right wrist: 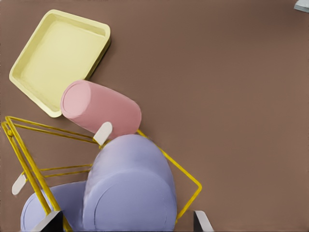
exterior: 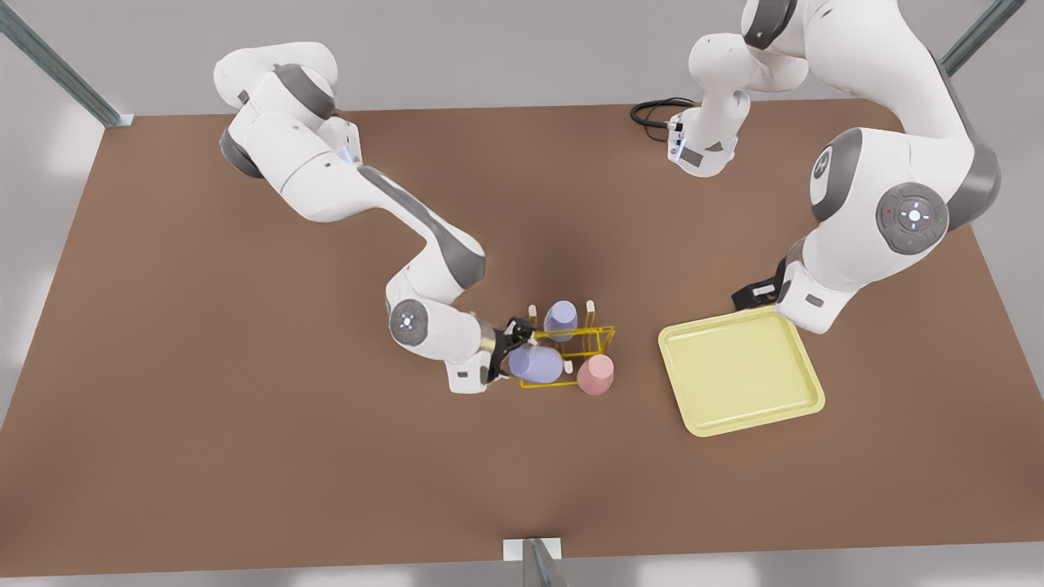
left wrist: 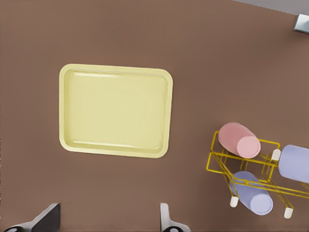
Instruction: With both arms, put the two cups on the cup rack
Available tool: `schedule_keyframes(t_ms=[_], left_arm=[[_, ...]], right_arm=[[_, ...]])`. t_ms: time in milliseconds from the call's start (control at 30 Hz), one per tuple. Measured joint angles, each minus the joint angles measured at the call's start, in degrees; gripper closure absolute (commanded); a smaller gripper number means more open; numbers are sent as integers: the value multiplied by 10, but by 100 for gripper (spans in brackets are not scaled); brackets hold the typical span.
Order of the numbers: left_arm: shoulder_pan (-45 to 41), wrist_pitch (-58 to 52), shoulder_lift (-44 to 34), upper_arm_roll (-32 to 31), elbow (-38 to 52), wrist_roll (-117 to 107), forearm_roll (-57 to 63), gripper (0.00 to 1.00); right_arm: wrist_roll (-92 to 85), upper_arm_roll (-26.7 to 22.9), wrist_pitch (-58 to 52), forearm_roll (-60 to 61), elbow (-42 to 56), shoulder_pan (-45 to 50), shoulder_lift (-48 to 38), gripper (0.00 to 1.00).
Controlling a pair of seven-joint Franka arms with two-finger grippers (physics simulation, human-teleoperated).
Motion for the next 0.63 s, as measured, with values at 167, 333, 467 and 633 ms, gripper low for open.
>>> schedule_keyframes(t_ms=[167,333,467,633], left_arm=[[-14,6,-42,24,-57,26,-2,0],[-50,41,-121,61,-159,50,-3,0],[-82,47,-150,74,-179,82,6,0],[-89,19,-109,70,-153,114,11,0]], right_arm=[[0,46,-34,-1,5,-54,-59,0],[16,-86,-249,-126,60,-161,-204,0],[22,-157,-413,-176,41,-168,-325,0],[28,-234,-472,-143,-137,-166,-458,0]])
